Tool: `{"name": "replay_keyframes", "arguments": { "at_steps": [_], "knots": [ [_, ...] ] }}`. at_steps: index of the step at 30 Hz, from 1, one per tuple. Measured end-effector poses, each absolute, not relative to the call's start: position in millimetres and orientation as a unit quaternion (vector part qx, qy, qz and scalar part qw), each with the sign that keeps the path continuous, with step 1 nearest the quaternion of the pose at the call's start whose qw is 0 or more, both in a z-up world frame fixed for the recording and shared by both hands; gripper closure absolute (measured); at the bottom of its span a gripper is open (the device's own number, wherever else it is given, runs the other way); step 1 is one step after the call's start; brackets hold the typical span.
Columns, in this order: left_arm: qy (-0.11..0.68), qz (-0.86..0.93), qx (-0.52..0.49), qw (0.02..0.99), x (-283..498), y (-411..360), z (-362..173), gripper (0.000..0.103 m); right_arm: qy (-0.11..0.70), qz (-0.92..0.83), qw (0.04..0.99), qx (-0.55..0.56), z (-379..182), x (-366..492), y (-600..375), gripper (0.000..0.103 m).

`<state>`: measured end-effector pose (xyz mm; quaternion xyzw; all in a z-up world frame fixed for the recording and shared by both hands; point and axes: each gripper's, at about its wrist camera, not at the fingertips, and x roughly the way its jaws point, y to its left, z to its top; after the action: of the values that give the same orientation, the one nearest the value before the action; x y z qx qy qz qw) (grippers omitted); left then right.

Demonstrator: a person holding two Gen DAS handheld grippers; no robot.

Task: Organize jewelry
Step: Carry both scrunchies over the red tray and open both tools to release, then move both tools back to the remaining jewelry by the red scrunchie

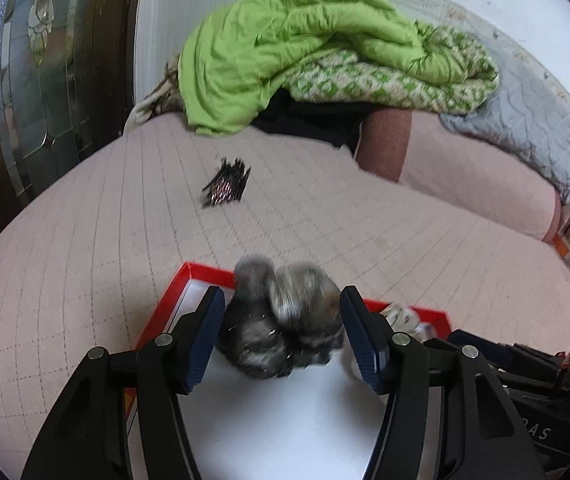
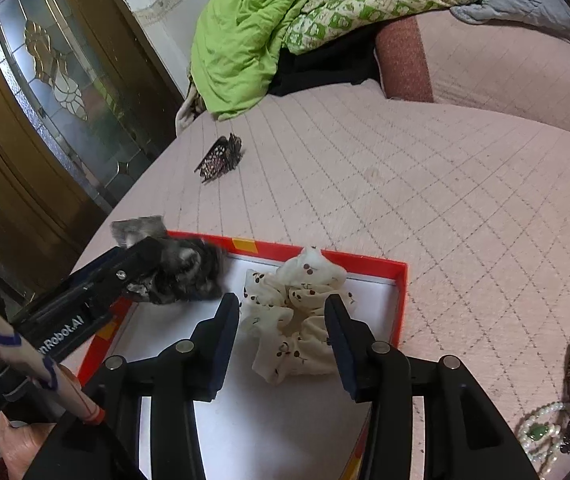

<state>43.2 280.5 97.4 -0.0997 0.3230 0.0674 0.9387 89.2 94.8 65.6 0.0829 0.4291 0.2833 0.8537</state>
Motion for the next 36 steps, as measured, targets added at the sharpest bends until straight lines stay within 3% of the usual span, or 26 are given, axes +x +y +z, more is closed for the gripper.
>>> {"name": "replay_keyframes", "arguments": {
  "at_steps": [10, 26, 29, 36],
  "knots": [
    [0.284, 0.039, -0.106, 0.952, 34, 250, 118, 0.040, 0.407, 0.267, 0.867, 0.102, 84, 78, 62, 0.054],
    [0.309, -0.070, -0.063, 0.947, 20, 141, 111, 0.039, 0.377, 0.174, 0.901, 0.123, 96, 26, -78, 0.050],
    [0.324, -0.095, -0.050, 0.940, 12, 116, 103, 0.039, 0.362, 0.133, 0.916, 0.113, 98, 10, -114, 0.039],
    [0.368, -0.147, -0.034, 0.917, 0, 69, 78, 0.039, 0.393, 0.086, 0.908, 0.118, 79, 0, -176, 0.035]
  ]
}}
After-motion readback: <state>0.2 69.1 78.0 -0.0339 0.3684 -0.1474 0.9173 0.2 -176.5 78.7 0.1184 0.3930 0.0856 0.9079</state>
